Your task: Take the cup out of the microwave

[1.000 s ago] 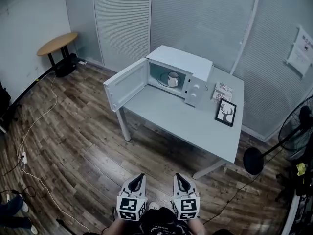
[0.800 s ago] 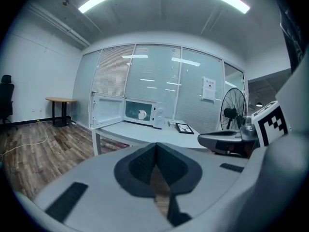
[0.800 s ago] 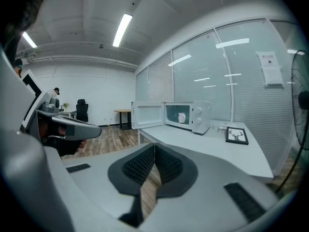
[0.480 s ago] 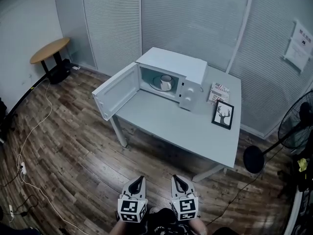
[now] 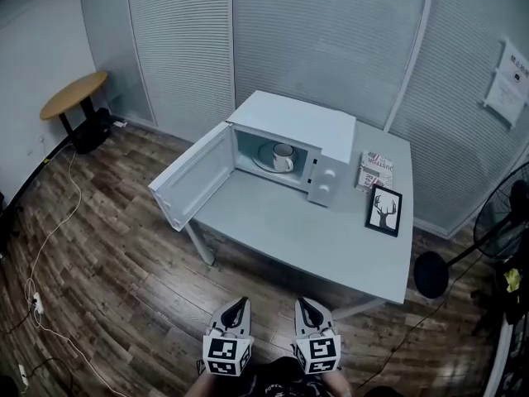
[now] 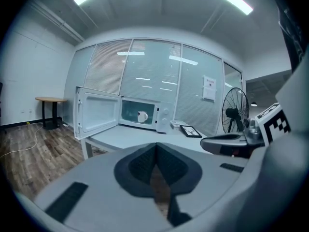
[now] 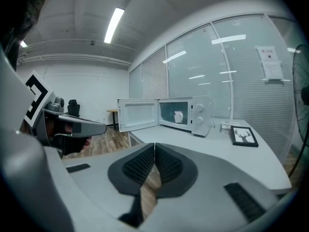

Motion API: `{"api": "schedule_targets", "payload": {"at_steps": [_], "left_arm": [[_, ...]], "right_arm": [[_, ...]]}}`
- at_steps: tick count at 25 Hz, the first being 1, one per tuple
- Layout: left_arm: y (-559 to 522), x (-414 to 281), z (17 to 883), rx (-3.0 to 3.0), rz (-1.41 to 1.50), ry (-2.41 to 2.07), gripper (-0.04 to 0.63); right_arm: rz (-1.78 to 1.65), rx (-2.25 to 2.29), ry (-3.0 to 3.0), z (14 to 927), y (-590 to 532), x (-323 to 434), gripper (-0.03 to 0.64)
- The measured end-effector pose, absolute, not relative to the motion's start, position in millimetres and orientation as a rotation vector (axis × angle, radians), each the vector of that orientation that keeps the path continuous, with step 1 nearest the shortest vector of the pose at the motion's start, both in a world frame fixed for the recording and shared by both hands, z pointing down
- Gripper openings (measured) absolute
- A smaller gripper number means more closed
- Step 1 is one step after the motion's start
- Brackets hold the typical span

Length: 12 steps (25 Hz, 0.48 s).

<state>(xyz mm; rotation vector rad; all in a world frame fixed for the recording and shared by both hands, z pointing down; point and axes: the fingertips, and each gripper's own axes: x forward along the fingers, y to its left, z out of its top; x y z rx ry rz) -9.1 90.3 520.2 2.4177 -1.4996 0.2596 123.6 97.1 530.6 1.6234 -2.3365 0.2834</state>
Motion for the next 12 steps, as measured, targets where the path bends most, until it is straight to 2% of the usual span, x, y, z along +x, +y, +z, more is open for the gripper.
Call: {"api": "schedule_targets", "payload": {"at_steps": [12], "left_arm": [[-3,-39,521,2.502,0.297,-1.376,0.007]], "right_arm": [[0.344,1.717,-2.269,536,12,89,0.005]]}}
